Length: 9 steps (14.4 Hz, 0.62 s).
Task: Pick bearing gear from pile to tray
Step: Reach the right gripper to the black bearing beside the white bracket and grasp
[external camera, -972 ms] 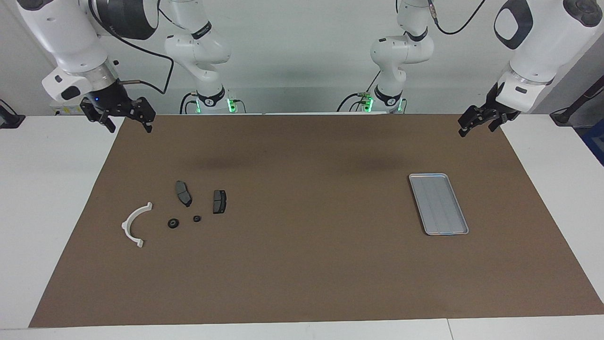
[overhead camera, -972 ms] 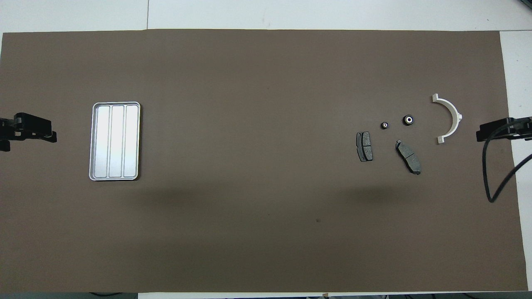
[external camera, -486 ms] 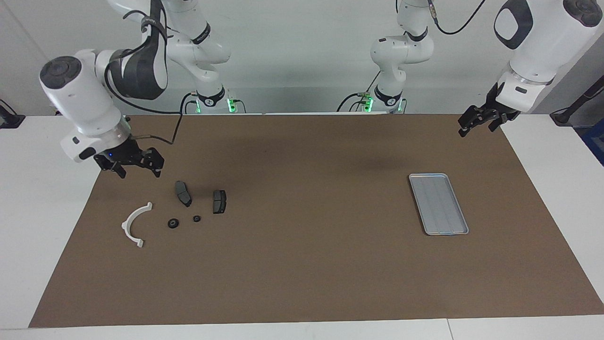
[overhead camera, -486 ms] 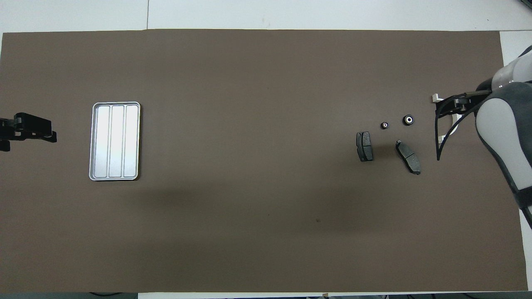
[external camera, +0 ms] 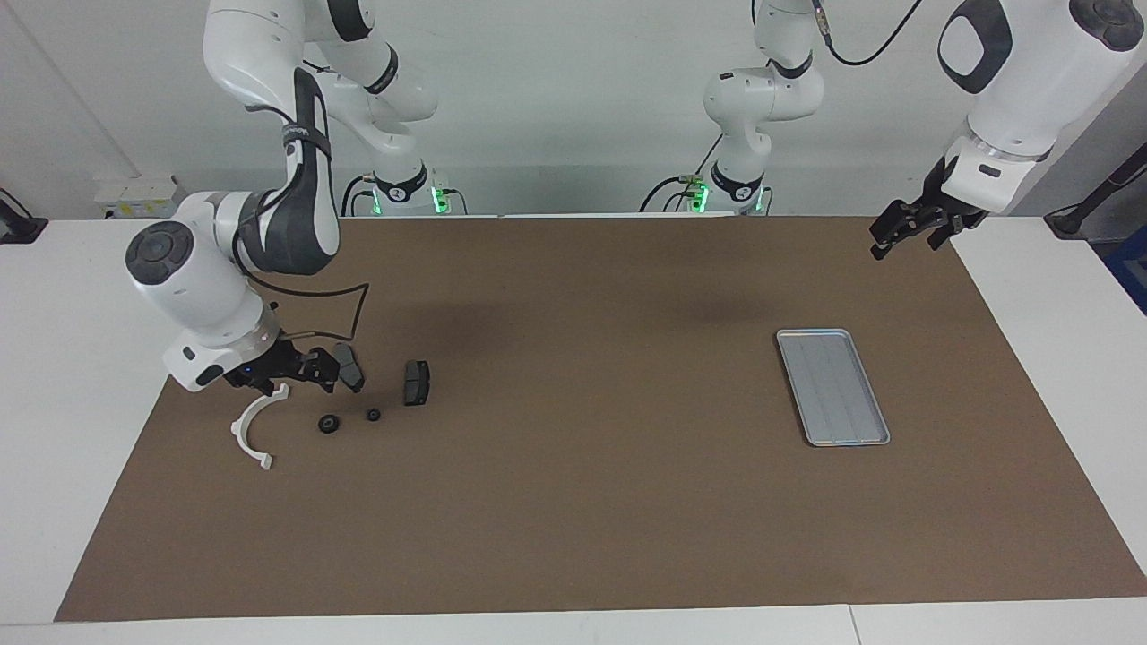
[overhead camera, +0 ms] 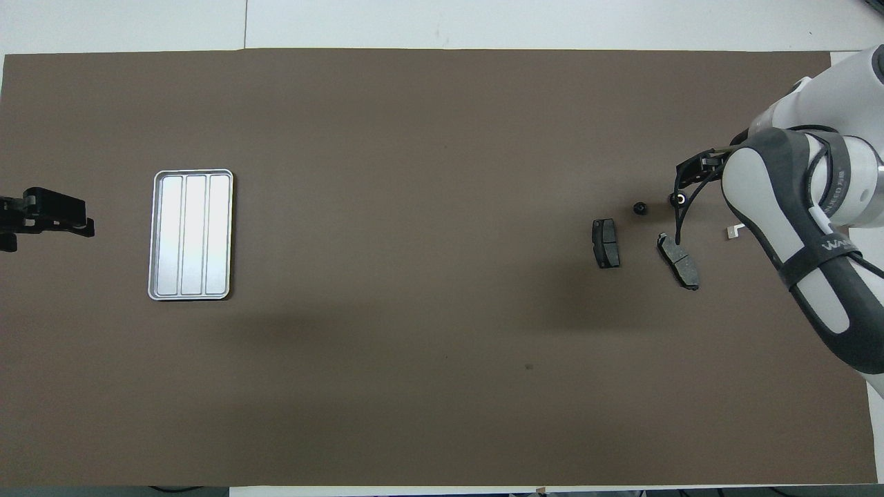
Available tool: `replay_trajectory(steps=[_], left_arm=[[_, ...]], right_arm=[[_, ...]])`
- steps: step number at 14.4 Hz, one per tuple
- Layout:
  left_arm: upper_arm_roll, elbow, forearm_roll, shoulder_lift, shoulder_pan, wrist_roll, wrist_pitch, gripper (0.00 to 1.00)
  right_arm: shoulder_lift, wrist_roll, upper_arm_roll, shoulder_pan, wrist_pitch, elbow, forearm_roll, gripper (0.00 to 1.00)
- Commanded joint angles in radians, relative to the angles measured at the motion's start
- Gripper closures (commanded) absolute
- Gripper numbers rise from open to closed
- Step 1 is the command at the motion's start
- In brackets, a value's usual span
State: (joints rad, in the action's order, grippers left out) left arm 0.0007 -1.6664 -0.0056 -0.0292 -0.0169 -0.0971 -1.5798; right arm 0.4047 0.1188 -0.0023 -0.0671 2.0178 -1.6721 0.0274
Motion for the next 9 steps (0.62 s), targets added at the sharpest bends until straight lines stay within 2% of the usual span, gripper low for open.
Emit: replay_trajectory(steps=[1,5,9], left_arm=[[0.013,-0.004,0.019,-0.009,0.017,0.0,0.012,0.0],[0.013,-0.004,0.019,-0.009,0.017,0.0,0.012,0.0],[0.013,-0.004,0.019,-0.009,0.017,0.0,0.012,0.0]], right_arm=[[0.052,0.038,0.001,0.003,0.019,0.025,0.022,0.01],[0.109,0.062,0.001,0.001,0.077,0.023,0.014,0.04],[0.12,0.084,0.001,0.003,0.082,0.008,0.014,0.07]])
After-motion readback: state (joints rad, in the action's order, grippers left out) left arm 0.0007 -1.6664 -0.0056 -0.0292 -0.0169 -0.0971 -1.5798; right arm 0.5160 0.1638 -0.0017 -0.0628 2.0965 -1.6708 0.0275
